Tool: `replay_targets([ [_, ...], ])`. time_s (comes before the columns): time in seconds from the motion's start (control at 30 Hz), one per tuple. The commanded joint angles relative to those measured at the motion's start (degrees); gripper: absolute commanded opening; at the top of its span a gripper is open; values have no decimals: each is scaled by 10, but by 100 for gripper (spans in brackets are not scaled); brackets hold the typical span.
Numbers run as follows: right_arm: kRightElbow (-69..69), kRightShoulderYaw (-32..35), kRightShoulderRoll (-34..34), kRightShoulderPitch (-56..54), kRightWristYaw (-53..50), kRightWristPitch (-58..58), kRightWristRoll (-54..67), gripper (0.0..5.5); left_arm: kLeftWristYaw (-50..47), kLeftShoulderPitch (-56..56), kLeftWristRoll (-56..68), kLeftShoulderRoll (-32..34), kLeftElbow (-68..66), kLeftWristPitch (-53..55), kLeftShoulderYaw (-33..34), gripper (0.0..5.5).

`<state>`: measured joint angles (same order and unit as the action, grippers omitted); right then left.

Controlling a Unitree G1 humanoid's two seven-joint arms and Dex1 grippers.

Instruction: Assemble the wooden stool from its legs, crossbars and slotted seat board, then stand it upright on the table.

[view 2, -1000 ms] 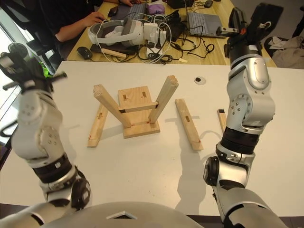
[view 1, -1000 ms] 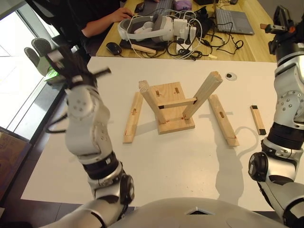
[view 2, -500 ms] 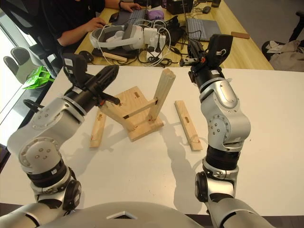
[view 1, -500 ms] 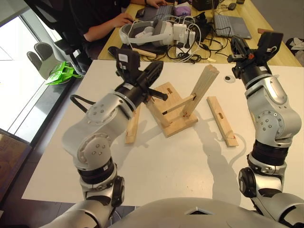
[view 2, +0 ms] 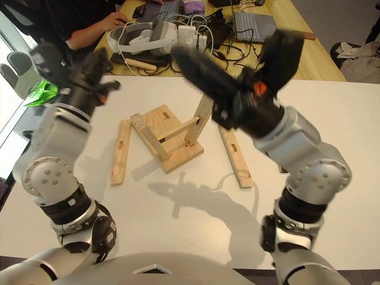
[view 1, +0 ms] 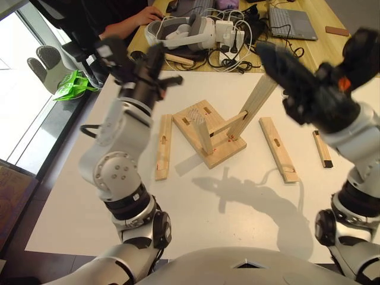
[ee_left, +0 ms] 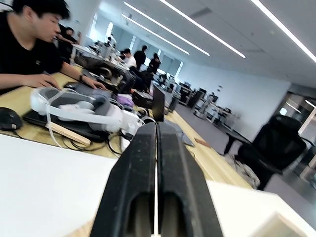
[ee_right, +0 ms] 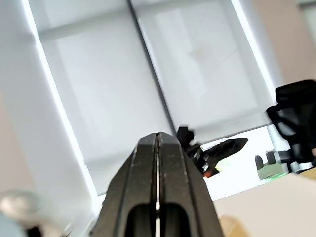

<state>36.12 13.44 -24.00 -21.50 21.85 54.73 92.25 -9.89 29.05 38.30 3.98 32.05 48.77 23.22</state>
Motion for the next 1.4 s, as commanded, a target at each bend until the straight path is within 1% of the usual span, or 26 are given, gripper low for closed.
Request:
replay_targets([
  [0.03, 85, -79, -103, 108, 80, 69, -50, 0, -33, 20, -56, 61, -48, -64, 66, 4],
  [0.07, 95, -102, -117, 124, 97, 69, -86, 0, -37, 17, -62, 63, -53, -71, 66, 4],
  [0.1, 98, -144, -127, 133, 111, 57, -148, 0, -40, 11, -65, 58, -51, -75, 59, 4],
  [0.13, 82, -206, -125, 131, 106, 34, -233, 0, -43, 3, -69, 48, -48, -79, 47, 4],
  [0.17, 48, -273, -100, 119, 91, 0, -323, 0, -45, -7, -76, 37, -44, -84, 31, 4],
  [0.2, 1, -329, -59, 102, 71, -36, -398, 0, -46, -17, -84, 27, -40, -89, 14, 4],
  [0.27, -101, -402, 36, 67, 36, -102, -499, 0, -48, -31, -97, 9, -39, -96, -16, 4],
  [0.33, -194, -453, 117, 38, 17, -167, -578, 0, -47, -37, -109, -6, -45, -104, -41, 4],
  [0.37, -236, -466, 151, 30, 12, -194, -605, 0, -46, -40, -113, -13, -46, -107, -53, 4],
  [0.4, -276, -478, 177, 25, 7, -220, -635, 0, -46, -45, -119, -17, -47, -109, -64, 4],
  [0.47, -331, -490, 203, 21, -11, -253, -690, 0, -42, -56, -133, -17, -46, -113, -82, 4],
  [0.5, -347, -493, 208, 20, -23, -262, -719, 0, -37, -62, -140, -14, -47, -115, -89, 4],
  [0.57, -347, -484, 194, 18, -49, -264, -773, 0, -24, -80, -156, 3, -51, -121, -94, 4],
  [0.63, -316, -454, 167, 25, -68, -249, -805, 0, -10, -93, -171, 19, -61, -130, -90, 4],
  [0.73, -272, -364, 124, 45, -118, -215, -839, 0, 11, -102, -190, 45, -78, -146, -84, 4],
  [0.83, -282, -267, 76, 37, -181, -186, -891, 0, 31, -109, -206, 65, -90, -156, -87, 4],
  [0.9, -287, -247, 49, 32, -195, -185, -924, 0, 60, -107, -226, 84, -108, -162, -117, 4],
  [0.93, -280, -245, 50, 34, -189, -180, -927, 0, 88, -101, -240, 100, -126, -165, -148, 4],
  [1.03, -237, -277, 73, 44, -154, -163, -917, 0, 191, -54, -300, 155, -215, -208, -252, 4],
  [1.1, -186, -292, 114, 55, -129, -147, -879, 0, 290, 19, -305, 157, -321, -252, -301, 4],
  [1.17, -136, -294, 151, 60, -100, -136, -828, 0, 353, 93, -303, 136, -443, -291, -318, 4],
  [1.23, -102, -285, 168, 54, -78, -129, -791, 0, 389, 148, -312, 116, -548, -328, -330, 4],
  [1.33, -81, -257, 185, 28, -70, -122, -756, 0, 427, 203, -332, 87, -686, -382, -344, 4],
  [1.4, -72, -230, 198, -4, -92, -152, -762, 0, 435, 222, -360, 74, -778, -418, -360, 4],
])
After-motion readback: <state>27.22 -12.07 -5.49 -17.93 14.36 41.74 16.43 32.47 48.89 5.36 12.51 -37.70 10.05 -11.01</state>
